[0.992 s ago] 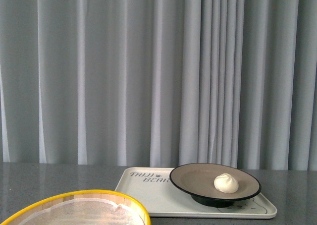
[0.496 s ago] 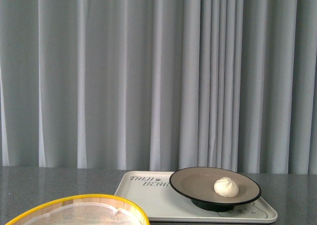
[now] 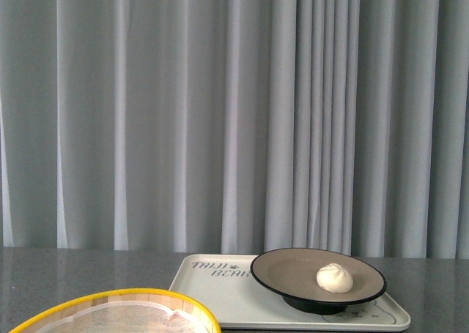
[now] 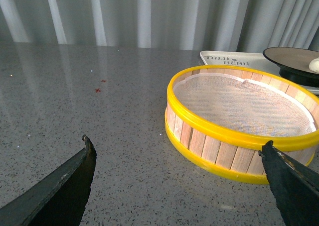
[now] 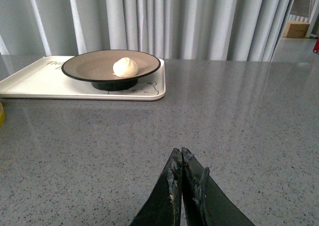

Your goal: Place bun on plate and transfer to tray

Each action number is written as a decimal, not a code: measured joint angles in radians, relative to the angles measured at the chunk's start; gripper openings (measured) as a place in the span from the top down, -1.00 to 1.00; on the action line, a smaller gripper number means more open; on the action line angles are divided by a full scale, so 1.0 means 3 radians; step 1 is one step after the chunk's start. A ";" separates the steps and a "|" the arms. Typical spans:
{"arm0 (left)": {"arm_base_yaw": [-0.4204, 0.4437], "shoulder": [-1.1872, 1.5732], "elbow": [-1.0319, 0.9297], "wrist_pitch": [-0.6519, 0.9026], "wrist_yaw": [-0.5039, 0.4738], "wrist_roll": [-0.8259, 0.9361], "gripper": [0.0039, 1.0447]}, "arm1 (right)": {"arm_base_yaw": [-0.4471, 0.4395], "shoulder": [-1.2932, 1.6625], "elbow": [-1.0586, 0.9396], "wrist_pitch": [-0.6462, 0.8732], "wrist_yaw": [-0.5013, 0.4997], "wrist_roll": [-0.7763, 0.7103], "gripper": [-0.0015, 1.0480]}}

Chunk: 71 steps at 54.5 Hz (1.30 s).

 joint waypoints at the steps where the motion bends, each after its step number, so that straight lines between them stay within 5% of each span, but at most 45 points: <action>1: 0.0000 0.0000 0.0000 0.0000 0.0000 0.0000 -0.88 | 0.0000 -0.0013 0.0000 -0.0013 0.0000 0.0000 0.97; 24: 0.0000 0.0000 0.0000 0.0000 0.0000 0.0000 -0.88 | 0.0000 -0.0381 0.0000 -0.0381 0.0000 0.0000 0.97; 28: 0.0000 0.0000 0.0000 0.0000 -0.0001 0.0000 -0.88 | 0.0000 -0.0796 0.0001 -0.0917 -0.0010 0.0000 0.97; 41: 0.0000 0.0000 0.0000 0.0000 0.0000 0.0000 -0.88 | -0.0001 -0.0940 0.0001 -0.0959 -0.0010 -0.0001 0.94; 71: 0.0000 -0.0001 0.0000 0.0000 0.0000 0.0000 -0.88 | -0.0001 -0.0940 0.0001 -0.0959 -0.0010 0.0003 -0.87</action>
